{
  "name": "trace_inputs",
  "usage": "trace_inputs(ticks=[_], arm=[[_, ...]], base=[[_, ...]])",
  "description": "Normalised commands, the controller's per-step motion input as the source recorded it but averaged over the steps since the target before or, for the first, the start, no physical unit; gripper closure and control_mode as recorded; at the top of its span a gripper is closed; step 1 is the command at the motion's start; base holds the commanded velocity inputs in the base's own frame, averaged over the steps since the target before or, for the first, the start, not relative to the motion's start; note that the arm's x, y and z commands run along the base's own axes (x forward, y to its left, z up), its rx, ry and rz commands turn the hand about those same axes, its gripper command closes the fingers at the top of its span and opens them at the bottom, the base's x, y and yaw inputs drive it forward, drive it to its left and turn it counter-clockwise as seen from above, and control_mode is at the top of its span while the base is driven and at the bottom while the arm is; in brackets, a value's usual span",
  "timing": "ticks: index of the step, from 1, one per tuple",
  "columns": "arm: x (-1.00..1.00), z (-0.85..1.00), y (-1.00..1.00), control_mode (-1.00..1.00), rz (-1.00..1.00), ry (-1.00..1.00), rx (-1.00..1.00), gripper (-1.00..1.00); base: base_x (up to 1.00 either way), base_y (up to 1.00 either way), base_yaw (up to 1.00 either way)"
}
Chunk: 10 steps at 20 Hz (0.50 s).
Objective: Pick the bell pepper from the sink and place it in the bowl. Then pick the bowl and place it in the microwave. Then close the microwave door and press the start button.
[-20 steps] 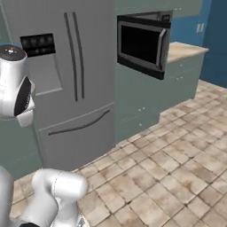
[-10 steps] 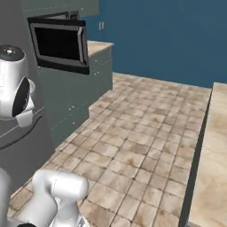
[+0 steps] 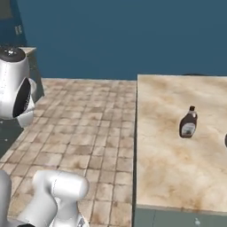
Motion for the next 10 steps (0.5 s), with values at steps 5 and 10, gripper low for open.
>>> trace_inputs(ticks=[5, 10], arm=[[0.00, 0.00, 0.00, 1.00, 0.00, 0.00, 0.00, 1.00], [0.00, 0.00, 0.00, 1.00, 0.00, 0.00, 0.00, 1.00]], base=[[1.00, -0.10, -0.47], [1.00, 0.15, -0.37]])
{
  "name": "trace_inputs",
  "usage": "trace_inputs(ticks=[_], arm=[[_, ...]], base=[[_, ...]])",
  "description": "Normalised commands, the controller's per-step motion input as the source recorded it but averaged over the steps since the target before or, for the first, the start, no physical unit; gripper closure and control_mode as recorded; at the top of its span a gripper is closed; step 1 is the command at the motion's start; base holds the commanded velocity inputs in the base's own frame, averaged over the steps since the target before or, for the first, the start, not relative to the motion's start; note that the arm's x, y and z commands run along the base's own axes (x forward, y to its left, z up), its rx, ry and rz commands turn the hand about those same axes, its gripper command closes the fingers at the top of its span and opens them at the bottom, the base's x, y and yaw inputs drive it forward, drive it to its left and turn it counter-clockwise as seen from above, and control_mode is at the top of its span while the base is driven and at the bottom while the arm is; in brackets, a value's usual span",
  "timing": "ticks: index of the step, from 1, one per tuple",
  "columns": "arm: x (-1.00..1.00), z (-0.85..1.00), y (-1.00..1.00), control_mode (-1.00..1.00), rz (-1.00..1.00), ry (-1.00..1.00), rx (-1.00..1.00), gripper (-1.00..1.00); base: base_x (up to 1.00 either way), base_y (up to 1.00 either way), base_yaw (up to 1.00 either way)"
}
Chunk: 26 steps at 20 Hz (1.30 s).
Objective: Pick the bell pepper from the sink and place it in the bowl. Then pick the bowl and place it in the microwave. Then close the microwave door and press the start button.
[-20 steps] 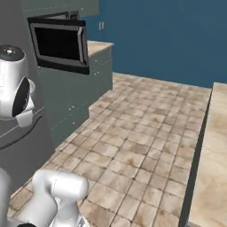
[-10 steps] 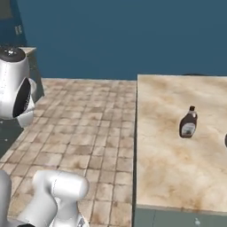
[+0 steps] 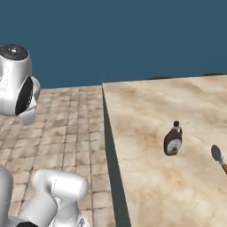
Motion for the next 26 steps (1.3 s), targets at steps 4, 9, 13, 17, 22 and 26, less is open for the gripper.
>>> trace_inputs(ticks=[4, 9, 13, 17, 22, 26], arm=[[0.00, 0.00, 0.00, 1.00, 0.00, 0.00, 0.00, 1.00], [0.00, 0.00, 0.00, 1.00, 0.00, 0.00, 0.00, 1.00], [0.00, 0.00, 0.00, 1.00, 0.00, 0.00, 0.00, 1.00], [0.00, 0.00, 0.00, 1.00, 0.00, 0.00, 0.00, 1.00], [0.00, 0.00, 0.00, 1.00, 0.00, 0.00, 0.00, 1.00], [0.00, 0.00, 0.00, 1.00, 0.00, 0.00, 0.00, 1.00]], base=[[1.00, 0.38, -0.28], [1.00, 0.49, -0.11], [1.00, 0.48, 0.05], [1.00, 0.34, 0.35], [0.78, 0.29, 0.60], [0.68, 0.23, 0.66]])
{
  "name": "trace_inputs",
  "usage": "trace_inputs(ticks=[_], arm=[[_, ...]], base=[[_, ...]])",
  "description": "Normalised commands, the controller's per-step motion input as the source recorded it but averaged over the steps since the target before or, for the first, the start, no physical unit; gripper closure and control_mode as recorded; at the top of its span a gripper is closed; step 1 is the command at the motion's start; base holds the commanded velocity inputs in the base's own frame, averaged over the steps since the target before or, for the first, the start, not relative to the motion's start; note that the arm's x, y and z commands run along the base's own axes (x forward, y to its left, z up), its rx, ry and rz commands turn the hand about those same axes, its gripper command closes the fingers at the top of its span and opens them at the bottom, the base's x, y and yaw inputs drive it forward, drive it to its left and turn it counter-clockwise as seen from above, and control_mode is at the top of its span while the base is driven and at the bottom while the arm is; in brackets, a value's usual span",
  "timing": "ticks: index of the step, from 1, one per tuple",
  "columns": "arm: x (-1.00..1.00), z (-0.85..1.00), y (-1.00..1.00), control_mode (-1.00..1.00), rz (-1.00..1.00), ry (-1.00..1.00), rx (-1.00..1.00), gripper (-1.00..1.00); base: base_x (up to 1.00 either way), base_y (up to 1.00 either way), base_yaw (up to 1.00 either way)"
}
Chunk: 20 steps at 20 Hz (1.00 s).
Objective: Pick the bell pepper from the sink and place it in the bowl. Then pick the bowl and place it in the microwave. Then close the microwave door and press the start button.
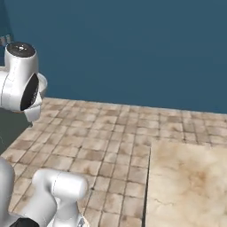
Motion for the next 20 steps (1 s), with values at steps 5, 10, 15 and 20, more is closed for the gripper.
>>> trace_inputs(ticks=[5, 10, 15, 20], arm=[[0.00, 0.00, 0.00, 1.00, 0.00, 0.00, 0.00, 1.00], [0.00, 0.00, 0.00, 1.00, 0.00, 0.00, 0.00, 1.00], [0.00, 0.00, 0.00, 1.00, 0.00, 0.00, 0.00, 1.00], [0.00, 0.00, 0.00, 1.00, 0.00, 0.00, 0.00, 1.00]], base=[[0.78, 0.22, 0.64], [0.72, 0.21, 0.63], [0.52, 0.25, 0.65], [0.20, 0.51, 0.63]])
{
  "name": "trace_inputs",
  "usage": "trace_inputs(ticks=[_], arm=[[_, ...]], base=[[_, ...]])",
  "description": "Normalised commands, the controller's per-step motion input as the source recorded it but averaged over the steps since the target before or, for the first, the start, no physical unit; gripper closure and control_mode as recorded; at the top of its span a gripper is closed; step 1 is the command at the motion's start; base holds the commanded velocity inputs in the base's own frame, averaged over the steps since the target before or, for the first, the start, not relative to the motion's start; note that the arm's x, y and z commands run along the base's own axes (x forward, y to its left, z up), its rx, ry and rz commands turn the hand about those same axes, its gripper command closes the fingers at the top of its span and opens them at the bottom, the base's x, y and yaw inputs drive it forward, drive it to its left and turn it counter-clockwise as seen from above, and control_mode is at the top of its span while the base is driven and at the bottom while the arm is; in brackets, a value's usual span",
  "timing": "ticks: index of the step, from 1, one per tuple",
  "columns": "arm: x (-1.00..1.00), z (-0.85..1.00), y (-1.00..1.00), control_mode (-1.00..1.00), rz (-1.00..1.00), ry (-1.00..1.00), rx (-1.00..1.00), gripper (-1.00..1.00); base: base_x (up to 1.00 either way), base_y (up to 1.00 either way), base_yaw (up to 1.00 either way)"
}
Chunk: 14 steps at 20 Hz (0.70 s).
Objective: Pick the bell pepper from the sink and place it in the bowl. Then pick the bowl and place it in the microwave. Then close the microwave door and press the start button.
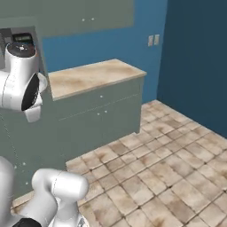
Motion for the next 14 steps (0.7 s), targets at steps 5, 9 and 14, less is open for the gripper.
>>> trace_inputs(ticks=[5, 9, 14], arm=[[0.00, 0.00, 0.00, 1.00, 0.00, 0.00, 0.00, 1.00], [0.00, 0.00, 0.00, 1.00, 0.00, 0.00, 0.00, 1.00], [0.00, 0.00, 0.00, 1.00, 0.00, 0.00, 0.00, 1.00]], base=[[0.40, 0.25, 0.55], [0.32, 0.09, 0.48], [0.30, 0.00, 0.33]])
